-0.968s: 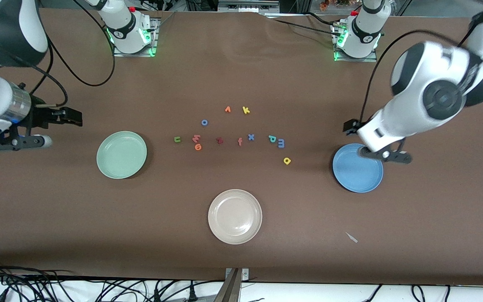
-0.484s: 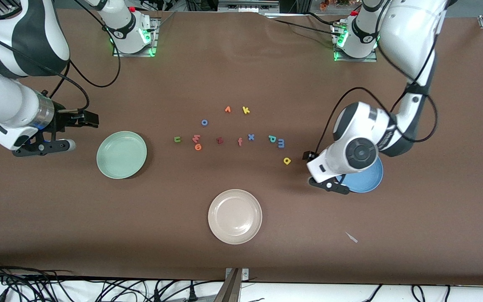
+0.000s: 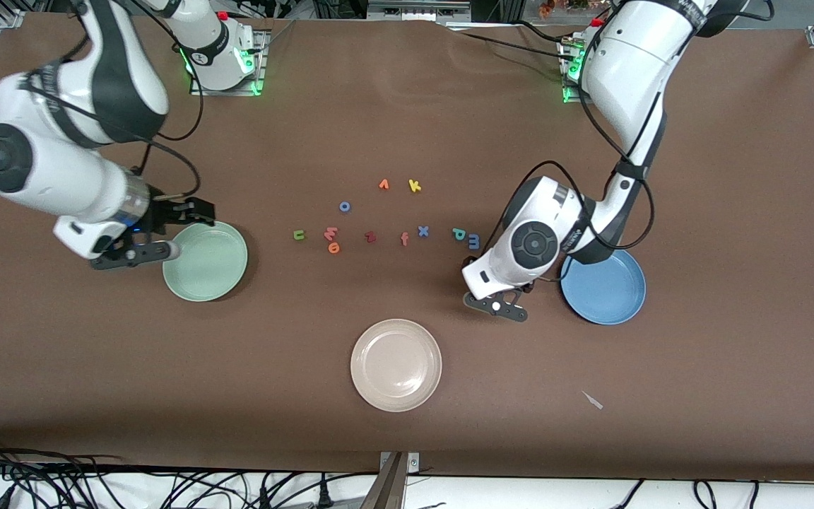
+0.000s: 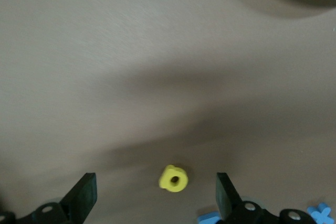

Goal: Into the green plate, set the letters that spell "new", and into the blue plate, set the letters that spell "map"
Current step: 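Grasp the yellow letter with the left gripper while the right grasps green u, then drop the yellow letter on the blue plate while the right drops u on green, then grasp the blue E with the left gripper while the right grasps orange e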

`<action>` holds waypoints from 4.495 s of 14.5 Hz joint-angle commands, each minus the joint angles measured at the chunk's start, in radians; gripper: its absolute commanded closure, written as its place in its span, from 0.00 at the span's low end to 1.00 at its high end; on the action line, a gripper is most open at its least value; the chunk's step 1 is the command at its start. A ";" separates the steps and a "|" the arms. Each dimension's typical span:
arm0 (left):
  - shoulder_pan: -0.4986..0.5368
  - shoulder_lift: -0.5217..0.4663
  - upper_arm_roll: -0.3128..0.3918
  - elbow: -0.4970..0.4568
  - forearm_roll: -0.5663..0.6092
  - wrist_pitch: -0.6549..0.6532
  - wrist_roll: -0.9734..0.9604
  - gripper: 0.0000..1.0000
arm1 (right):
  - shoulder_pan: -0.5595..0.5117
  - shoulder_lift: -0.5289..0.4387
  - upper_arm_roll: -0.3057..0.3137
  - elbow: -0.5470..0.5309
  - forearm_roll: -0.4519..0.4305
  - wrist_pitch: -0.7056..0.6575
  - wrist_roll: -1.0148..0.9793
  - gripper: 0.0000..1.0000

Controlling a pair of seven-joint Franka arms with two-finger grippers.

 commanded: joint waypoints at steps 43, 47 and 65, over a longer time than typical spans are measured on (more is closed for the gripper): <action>-0.035 0.015 0.013 -0.071 0.072 0.024 -0.201 0.73 | 0.127 0.253 0.097 -0.461 -0.170 0.893 0.209 0.57; -0.009 -0.077 0.050 -0.071 0.078 -0.100 -0.172 0.73 | 0.128 0.256 0.096 -0.461 -0.170 0.893 0.209 0.71; 0.274 -0.117 -0.083 -0.080 0.155 -0.247 0.079 0.00 | 0.051 0.121 -0.092 -0.365 -0.202 0.638 -0.180 0.39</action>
